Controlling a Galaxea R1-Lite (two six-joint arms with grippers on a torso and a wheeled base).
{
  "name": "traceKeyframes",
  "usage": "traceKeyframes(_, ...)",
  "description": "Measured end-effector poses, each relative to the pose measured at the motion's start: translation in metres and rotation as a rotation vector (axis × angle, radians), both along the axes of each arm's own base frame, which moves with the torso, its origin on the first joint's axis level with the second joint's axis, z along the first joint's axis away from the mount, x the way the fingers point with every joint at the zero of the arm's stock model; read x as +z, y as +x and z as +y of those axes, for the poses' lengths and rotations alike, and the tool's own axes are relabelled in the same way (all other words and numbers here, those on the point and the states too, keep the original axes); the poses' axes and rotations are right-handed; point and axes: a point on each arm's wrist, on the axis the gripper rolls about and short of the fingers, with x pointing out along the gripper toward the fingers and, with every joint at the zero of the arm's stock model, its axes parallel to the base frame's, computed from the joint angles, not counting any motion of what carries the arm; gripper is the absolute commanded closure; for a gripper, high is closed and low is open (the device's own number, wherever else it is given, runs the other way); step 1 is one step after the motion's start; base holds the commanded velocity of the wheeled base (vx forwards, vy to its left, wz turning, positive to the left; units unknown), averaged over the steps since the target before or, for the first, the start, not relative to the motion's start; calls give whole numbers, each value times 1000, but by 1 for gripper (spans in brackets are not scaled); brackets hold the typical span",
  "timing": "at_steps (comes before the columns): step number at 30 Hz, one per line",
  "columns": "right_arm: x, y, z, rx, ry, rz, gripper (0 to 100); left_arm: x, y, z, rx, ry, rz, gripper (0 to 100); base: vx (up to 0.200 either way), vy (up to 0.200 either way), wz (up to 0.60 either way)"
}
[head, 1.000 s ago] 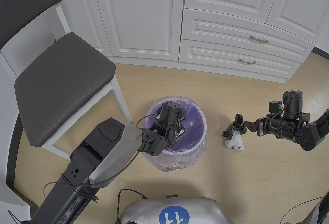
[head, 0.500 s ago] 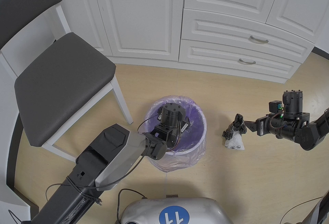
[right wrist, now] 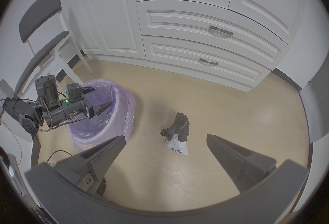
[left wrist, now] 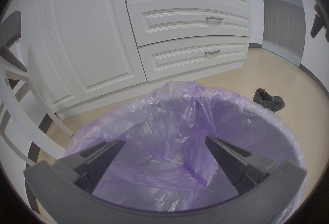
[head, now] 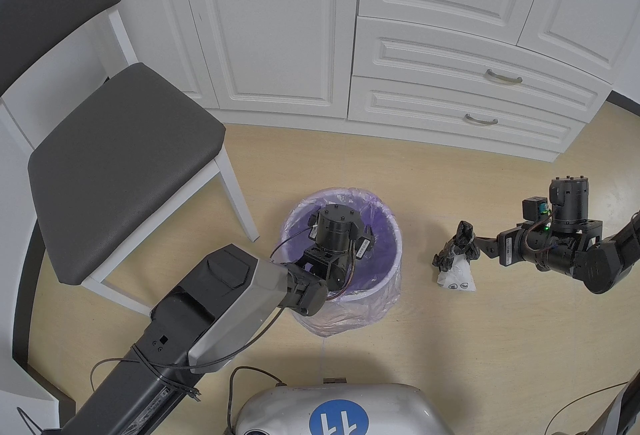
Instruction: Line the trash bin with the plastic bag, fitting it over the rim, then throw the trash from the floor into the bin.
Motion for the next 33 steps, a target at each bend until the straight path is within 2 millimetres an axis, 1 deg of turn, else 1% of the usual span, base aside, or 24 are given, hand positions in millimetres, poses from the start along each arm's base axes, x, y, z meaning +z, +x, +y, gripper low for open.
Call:
traceKeyframes(4, 1, -1, -1, 1, -9, -4, 0, 6, -11, 3, -8, 20, 33, 0, 0, 0, 0)
traceKeyframes(8, 2, -2, -2, 4, -17, -8, 0, 11, -25, 14, -5, 38, 77, 0, 0, 0, 0)
traceKeyframes(12, 4, -4, -3, 8, -21, -14, 0, 26, -43, 26, -2, 23, 90, 0, 0, 0, 0)
traceKeyframes(18, 8, -6, -3, 11, -22, -26, 0, 45, -75, 50, 3, -4, 110, 0, 0, 0, 0)
traceKeyframes(24, 10, -7, -3, 13, -24, -32, 0, 63, -108, 78, 10, -28, 138, 0, 0, 0, 0)
traceKeyframes(27, 9, -7, -2, 18, -24, -29, 0, 68, -120, 96, 27, -29, 155, 0, 0, 0, 0)
traceKeyframes(30, 8, -7, 0, 23, -25, -23, 0, 72, -123, 117, 50, -33, 171, 0, 0, 0, 0)
traceKeyframes(33, 6, -6, 1, 28, -27, -14, 0, 70, -122, 140, 45, -42, 204, 0, 0, 0, 0)
